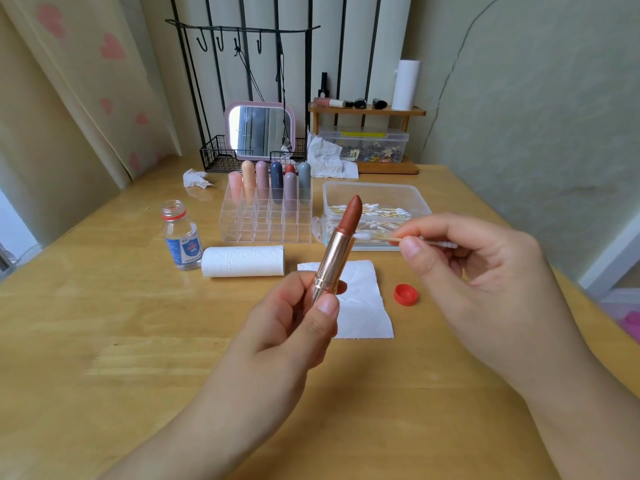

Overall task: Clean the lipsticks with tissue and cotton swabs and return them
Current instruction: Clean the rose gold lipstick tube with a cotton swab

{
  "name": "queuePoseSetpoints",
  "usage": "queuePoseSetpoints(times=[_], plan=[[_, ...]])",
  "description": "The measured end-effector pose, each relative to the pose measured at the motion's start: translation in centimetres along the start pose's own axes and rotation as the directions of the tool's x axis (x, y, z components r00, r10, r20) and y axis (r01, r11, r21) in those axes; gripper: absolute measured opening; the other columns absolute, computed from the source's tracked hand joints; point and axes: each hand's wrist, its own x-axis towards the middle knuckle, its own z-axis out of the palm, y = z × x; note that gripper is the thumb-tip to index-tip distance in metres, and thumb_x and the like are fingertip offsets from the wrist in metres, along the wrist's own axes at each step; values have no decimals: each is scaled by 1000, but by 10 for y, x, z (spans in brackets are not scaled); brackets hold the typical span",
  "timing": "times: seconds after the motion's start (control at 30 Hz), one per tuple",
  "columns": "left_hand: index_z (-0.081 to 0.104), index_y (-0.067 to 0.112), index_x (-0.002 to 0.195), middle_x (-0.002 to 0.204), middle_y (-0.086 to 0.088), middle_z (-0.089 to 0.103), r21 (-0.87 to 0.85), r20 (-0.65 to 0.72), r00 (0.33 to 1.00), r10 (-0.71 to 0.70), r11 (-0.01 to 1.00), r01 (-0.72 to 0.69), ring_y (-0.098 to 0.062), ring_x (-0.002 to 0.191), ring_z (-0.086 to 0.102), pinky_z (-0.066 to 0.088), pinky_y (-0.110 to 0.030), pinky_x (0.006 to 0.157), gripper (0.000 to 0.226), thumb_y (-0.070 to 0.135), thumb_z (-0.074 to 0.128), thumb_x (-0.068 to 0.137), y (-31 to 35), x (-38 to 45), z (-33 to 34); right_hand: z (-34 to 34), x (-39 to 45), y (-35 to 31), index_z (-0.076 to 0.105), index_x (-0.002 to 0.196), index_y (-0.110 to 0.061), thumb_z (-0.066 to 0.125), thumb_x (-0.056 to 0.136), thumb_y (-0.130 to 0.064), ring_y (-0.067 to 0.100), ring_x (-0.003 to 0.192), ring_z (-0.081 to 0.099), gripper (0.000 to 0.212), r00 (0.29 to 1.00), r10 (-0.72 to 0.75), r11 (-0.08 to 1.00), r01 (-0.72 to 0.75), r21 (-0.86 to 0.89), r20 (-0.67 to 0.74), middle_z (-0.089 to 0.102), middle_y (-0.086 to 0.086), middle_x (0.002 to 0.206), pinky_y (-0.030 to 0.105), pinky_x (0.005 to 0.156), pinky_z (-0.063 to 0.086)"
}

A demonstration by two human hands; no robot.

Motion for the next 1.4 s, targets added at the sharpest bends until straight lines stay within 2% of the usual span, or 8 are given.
queuePoseSetpoints(times=[0.17,0.4,0.57,0.67,0.77,0.97,1.23,1.4], plan=[[58,24,92,64,1,43,-58,-9,1000,-11,998,11,-8,53,35,35,-16,50,27,42,61,72,0,0,0,0,0,0,68,81,-28,60,84,-18,14,65,53,12,1000,15,1000,-16,27,3,65,-3,77,9,57,40],[49,23,92,61,3,42,-42,-5,1000,-3,999,3,-10,52,35,35,-18,51,28,41,61,74,1,-1,-2,0,1,1,69,81,-25,60,84,-19,14,67,56,11,999,37,998,-38,48,7,67,-4,77,9,60,41],[54,29,86,63,0,53,-19,5,1000,-3,1000,3,-13,53,42,38,-17,53,20,43,59,73,2,-1,-2,0,1,1,69,81,-26,60,84,-20,15,68,57,11,999,42,997,-42,58,2,67,-4,78,11,60,43],[59,26,88,69,-1,60,-7,8,1000,10,1000,-10,-12,54,48,41,-18,54,22,44,58,75,2,-1,-1,0,1,1,68,81,-25,60,84,-19,18,67,56,11,999,32,998,-32,56,3,66,-2,76,15,58,43],[63,21,91,71,0,60,-6,1,1000,-1,1000,1,-12,56,49,43,-20,55,30,45,56,75,2,-1,-1,-1,1,1,68,80,-24,60,84,-19,21,68,56,11,1000,25,998,-25,56,3,65,2,77,21,59,44],[69,24,95,72,2,59,13,-19,999,-26,1000,26,-10,56,47,41,-20,55,37,50,53,75,1,-1,-1,-1,1,2,68,81,-27,61,84,-20,20,69,58,11,1000,29,998,-30,54,4,67,0,77,19,61,46],[51,15,96,64,-1,53,-38,-30,999,-29,999,28,-13,51,39,37,-18,50,39,43,61,71,2,-1,0,-1,1,2,68,81,-28,60,83,-20,19,69,58,12,1000,29,998,-30,48,10,67,1,78,18,60,46],[56,25,85,65,-5,57,-76,-4,999,-39,996,38,-14,49,42,38,-20,50,23,43,60,72,3,-1,0,-1,1,3,68,81,-29,61,83,-21,20,71,59,12,1000,29,998,-30,55,10,68,1,79,19,61,47]])
